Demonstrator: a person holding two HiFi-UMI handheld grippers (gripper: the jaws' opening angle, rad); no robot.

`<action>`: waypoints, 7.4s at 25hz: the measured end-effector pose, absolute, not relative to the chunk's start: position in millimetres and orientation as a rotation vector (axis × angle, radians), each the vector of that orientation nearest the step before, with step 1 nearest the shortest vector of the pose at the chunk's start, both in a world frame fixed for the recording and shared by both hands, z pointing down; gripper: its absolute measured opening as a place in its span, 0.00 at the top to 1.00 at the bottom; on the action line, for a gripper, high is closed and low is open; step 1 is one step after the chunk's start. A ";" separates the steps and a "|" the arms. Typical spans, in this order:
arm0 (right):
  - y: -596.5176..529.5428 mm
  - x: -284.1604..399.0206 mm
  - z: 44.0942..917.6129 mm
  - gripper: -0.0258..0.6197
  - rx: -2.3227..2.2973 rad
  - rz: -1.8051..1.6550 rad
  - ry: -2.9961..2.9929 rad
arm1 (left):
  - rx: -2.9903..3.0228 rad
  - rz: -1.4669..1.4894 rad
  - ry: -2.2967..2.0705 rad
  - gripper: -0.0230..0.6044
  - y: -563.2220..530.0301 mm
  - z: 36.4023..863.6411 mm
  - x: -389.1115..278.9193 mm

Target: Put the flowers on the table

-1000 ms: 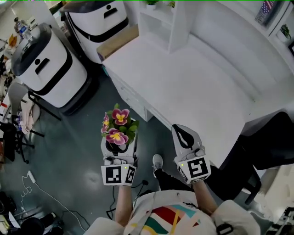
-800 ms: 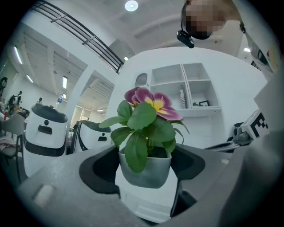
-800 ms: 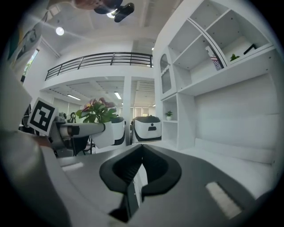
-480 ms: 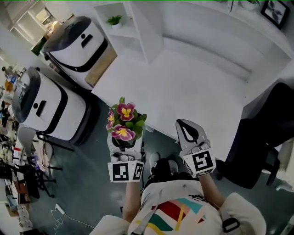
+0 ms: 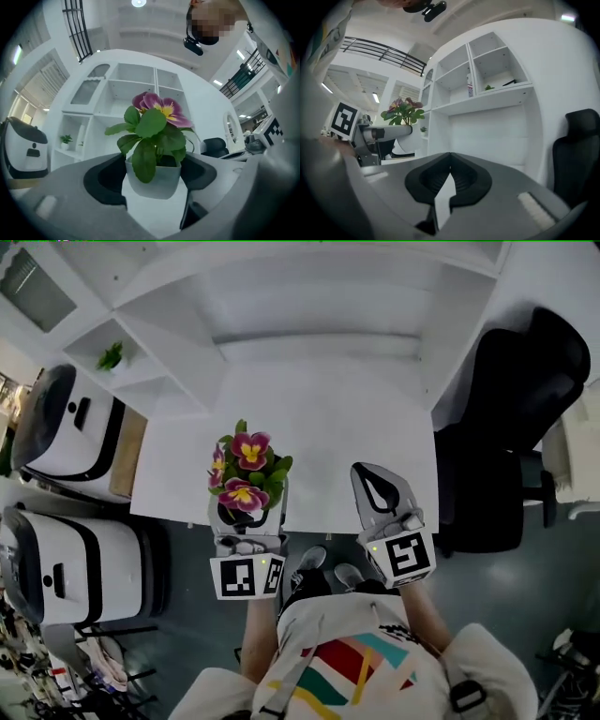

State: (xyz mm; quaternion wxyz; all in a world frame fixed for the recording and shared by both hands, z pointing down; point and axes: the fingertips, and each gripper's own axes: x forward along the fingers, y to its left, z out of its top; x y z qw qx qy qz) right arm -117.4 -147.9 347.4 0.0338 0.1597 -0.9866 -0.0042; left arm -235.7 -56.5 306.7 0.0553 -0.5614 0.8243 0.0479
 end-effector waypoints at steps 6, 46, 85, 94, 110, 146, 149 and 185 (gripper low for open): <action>-161.3 -92.8 344.0 0.96 0.796 -0.076 -2.969 | -1.928 0.182 2.324 0.42 -92.2 304.3 -237.0; -183.0 109.2 395.8 0.96 1.469 0.105 -2.563 | -2.610 0.189 1.718 0.42 -236.4 356.4 -44.2; -172.0 175.4 459.9 0.96 1.525 0.289 -2.418 | -2.899 -0.420 1.661 0.41 -311.4 589.0 37.3; -164.5 174.6 459.4 0.96 1.533 0.299 -2.420 | -2.847 -0.468 1.629 0.41 -311.7 589.6 36.9; -164.1 169.9 453.2 0.96 1.522 0.281 -2.443 | -2.901 -0.411 1.621 0.33 -304.7 584.9 43.6; -154.4 -96.3 317.2 0.96 0.939 -0.124 -2.991 | -2.143 -0.039 2.218 0.54 -114.3 351.5 -221.6; -147.6 -126.7 305.5 0.96 0.852 -0.155 -3.042 | -1.962 -0.053 2.237 0.71 -93.1 320.1 -248.4; -115.5 -162.3 322.2 0.96 0.662 -0.122 -3.021 | -1.625 0.047 2.429 0.96 -24.3 261.6 -293.1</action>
